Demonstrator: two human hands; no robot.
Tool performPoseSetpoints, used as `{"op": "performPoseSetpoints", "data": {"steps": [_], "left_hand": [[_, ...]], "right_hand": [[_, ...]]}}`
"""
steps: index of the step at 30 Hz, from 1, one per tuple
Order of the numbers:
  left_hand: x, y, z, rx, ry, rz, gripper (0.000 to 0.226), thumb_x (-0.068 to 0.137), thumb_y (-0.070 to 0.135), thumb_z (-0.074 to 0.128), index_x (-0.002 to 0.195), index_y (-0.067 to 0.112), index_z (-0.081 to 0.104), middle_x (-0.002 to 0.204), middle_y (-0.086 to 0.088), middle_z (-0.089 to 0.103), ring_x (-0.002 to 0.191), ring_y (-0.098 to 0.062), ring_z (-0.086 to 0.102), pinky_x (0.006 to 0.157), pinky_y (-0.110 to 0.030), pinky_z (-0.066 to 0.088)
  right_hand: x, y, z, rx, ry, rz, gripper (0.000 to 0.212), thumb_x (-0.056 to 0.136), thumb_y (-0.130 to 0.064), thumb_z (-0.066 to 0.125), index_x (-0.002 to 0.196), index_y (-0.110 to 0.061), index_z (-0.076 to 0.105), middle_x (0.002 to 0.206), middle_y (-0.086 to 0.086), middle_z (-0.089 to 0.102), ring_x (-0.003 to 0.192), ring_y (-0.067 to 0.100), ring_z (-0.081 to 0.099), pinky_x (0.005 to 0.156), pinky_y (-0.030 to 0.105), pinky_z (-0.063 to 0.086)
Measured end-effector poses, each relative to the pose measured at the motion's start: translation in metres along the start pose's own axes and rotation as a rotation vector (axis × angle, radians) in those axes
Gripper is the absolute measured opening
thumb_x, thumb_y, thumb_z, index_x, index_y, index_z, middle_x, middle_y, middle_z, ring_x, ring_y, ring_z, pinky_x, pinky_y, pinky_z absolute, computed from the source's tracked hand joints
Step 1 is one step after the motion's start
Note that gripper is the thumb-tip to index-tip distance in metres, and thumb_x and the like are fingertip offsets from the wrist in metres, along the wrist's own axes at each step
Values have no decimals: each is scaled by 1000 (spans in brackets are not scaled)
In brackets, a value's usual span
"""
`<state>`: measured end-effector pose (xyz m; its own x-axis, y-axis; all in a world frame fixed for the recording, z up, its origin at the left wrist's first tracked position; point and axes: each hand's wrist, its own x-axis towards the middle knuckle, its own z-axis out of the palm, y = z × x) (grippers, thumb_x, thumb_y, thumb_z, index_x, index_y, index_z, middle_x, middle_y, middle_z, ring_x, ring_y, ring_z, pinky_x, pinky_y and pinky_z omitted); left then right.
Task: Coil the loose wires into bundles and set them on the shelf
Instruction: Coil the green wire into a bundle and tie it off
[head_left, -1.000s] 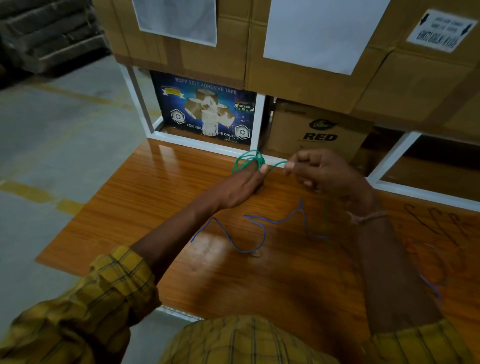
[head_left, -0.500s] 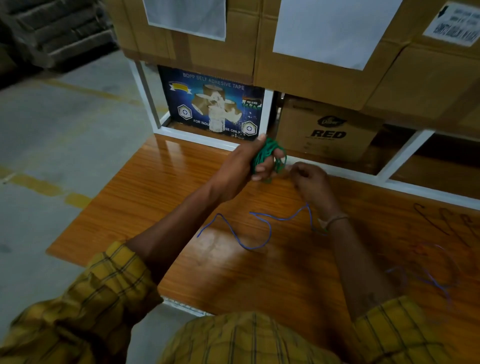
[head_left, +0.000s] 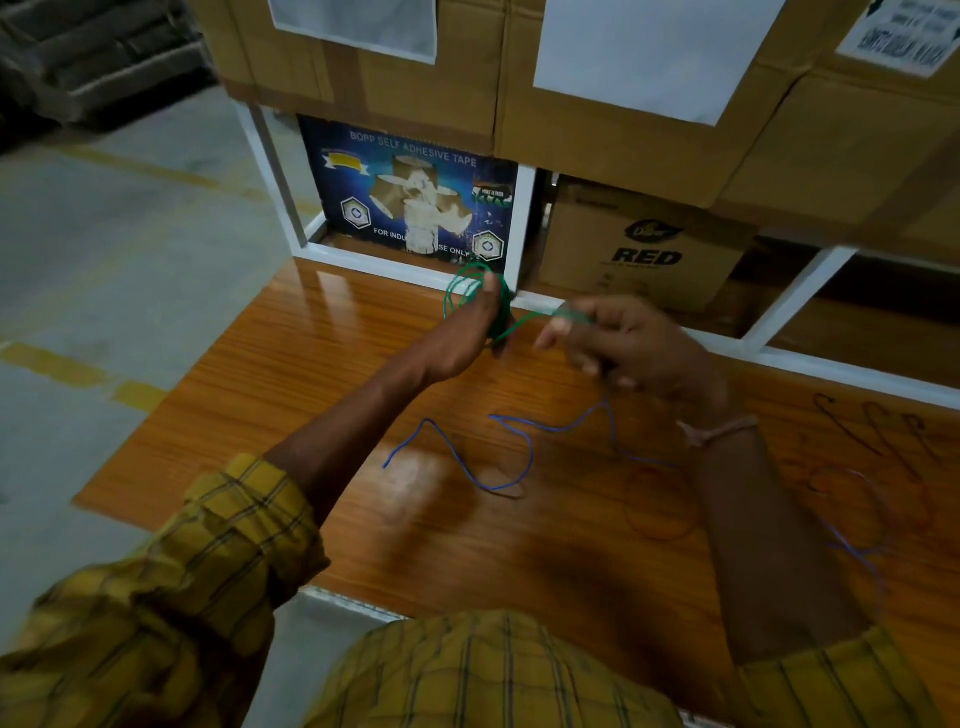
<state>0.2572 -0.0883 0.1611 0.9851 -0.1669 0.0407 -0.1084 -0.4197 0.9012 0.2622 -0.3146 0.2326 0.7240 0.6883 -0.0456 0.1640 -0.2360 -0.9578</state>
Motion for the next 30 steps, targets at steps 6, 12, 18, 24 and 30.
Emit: {"op": "performPoseSetpoints", "data": {"steps": [6,12,18,24,30], "left_hand": [[-23,-6,6,-87,-34,-21,64,115,49,28,107,0,68,69,-5,52,60,-12,47,59,-21,40],[-31,1,10,-180,-47,8,57,116,35,37,92,-4,71,61,-17,50,56,-23,45,52,-22,39],[-25,-1,12,-365,42,-81,62,116,36,35,95,-14,66,47,-4,42,43,-16,40,51,-22,42],[-16,-6,7,-256,106,-147,60,114,47,39,86,2,68,52,1,50,46,-13,42,49,-23,38],[-21,2,4,-264,-155,-157,90,111,63,22,96,-13,67,53,-1,37,47,-18,33,51,-27,33]], "right_hand": [[29,16,-46,392,264,-53,31,112,-25,38,90,-12,56,56,-3,38,39,5,23,38,21,14],[44,37,-36,425,382,52,31,110,-19,36,89,-9,56,57,1,50,34,7,29,37,17,18],[30,34,-11,130,337,125,30,107,-31,50,94,-9,65,72,3,66,52,8,54,49,23,37],[9,41,14,99,116,146,22,92,-4,72,108,1,57,83,19,72,60,21,71,54,26,55],[20,45,0,77,352,18,9,96,-14,71,97,-4,71,79,9,73,54,11,57,45,20,43]]}}
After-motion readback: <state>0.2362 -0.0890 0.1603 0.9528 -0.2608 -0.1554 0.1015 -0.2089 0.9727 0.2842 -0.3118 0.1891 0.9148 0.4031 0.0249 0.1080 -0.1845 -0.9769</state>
